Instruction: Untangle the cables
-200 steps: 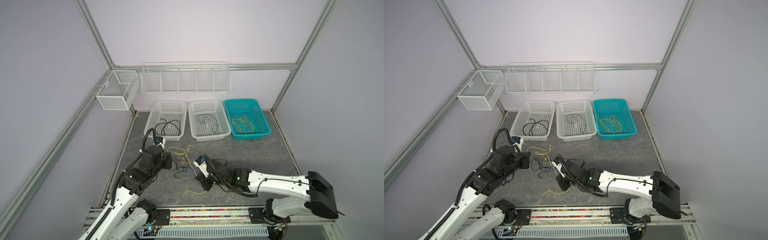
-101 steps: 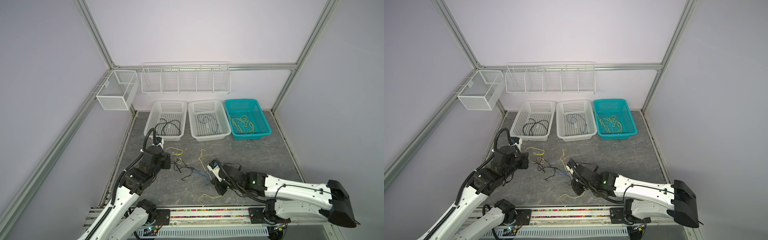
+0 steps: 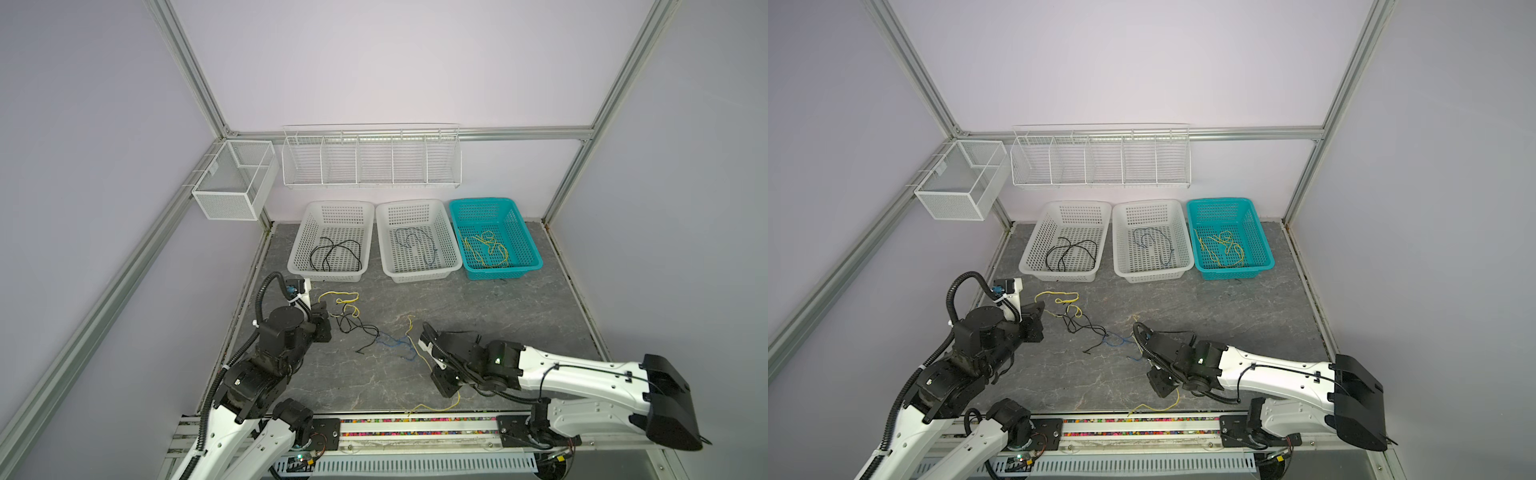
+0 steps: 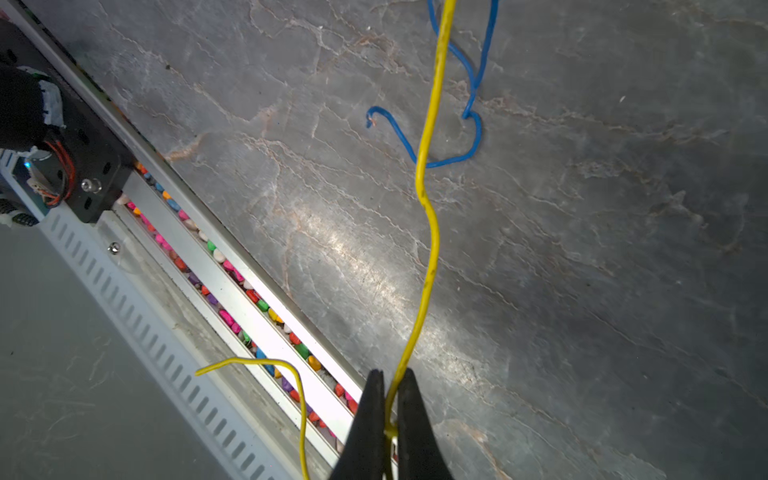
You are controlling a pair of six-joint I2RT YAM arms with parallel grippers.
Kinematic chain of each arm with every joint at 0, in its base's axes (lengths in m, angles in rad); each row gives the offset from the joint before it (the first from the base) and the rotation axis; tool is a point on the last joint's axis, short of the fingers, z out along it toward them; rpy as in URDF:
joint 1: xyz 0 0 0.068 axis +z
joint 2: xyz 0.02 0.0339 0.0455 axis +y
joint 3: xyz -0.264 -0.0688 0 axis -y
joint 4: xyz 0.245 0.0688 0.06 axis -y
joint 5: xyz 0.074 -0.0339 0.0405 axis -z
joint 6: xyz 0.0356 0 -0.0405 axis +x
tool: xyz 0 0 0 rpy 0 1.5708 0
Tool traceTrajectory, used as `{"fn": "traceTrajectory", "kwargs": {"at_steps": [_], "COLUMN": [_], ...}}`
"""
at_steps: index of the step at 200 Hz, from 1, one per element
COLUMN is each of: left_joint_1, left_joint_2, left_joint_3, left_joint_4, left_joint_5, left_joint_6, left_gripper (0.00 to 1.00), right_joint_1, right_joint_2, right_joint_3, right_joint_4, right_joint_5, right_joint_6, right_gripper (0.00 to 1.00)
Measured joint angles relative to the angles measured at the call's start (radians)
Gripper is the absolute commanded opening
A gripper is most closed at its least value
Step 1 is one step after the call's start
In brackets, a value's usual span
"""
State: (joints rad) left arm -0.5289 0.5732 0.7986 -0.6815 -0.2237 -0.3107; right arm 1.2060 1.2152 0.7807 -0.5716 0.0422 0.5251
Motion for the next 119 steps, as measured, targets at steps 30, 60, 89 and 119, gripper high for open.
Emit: {"fn": "traceTrajectory", "kwargs": {"at_steps": [30, 60, 89, 119], "left_joint_1": [0.0, 0.0, 0.0, 0.0], "left_joint_2": [0.067, 0.107, 0.107, 0.116], "left_joint_3": [0.002, 0.002, 0.002, 0.002], "left_joint_4": [-0.003, -0.014, -0.016, -0.021], "left_joint_5": [-0.004, -0.016, -0.023, -0.031], "left_joint_6": [0.0, 0.0, 0.0, 0.0], "left_gripper": [0.0, 0.0, 0.0, 0.0], "right_joint_1": [0.021, 0.106, 0.159, 0.187], "right_joint_2": [0.057, 0.125, 0.144, 0.142], "right_joint_3": [0.0, 0.0, 0.0, 0.001], "right_joint_4": [0.021, 0.038, 0.061, 0.073], "right_joint_5": [-0.129, -0.228, -0.3, -0.349], "right_joint_6": [-0.002, -0.009, -0.009, -0.015], "right_gripper": [0.07, 0.07, 0.07, 0.07]}}
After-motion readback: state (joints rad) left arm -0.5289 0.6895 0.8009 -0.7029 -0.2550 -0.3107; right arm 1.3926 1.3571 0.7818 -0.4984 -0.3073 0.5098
